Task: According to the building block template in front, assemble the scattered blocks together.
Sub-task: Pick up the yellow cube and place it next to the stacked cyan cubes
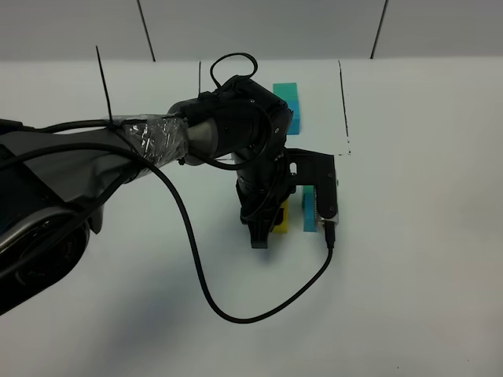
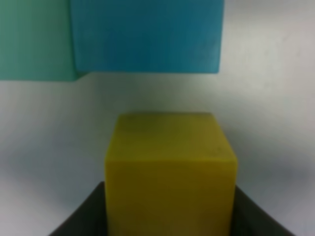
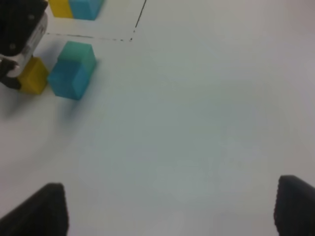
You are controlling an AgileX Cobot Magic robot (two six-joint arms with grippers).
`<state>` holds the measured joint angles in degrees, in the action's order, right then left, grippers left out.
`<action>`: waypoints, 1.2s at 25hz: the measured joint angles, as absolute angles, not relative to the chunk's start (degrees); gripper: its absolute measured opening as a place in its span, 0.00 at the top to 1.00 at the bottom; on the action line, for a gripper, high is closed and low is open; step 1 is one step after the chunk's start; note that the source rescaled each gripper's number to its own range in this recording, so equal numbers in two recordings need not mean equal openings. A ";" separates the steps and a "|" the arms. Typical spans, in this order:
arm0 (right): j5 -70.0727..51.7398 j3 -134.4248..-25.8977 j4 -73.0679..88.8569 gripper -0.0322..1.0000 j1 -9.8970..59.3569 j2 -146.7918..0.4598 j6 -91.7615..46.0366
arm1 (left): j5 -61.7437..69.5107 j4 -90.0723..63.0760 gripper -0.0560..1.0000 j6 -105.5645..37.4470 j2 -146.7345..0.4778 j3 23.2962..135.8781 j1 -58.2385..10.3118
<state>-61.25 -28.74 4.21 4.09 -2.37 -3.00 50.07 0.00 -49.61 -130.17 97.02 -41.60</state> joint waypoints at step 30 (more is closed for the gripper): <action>-61.25 -28.74 4.26 0.29 4.09 -2.37 -3.00 | 48.17 -3.13 0.95 -50.51 -130.28 97.02 -41.60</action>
<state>-61.25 -28.74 4.26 4.09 -2.37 -3.00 48.17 -3.13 -50.51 -130.28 97.02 -41.60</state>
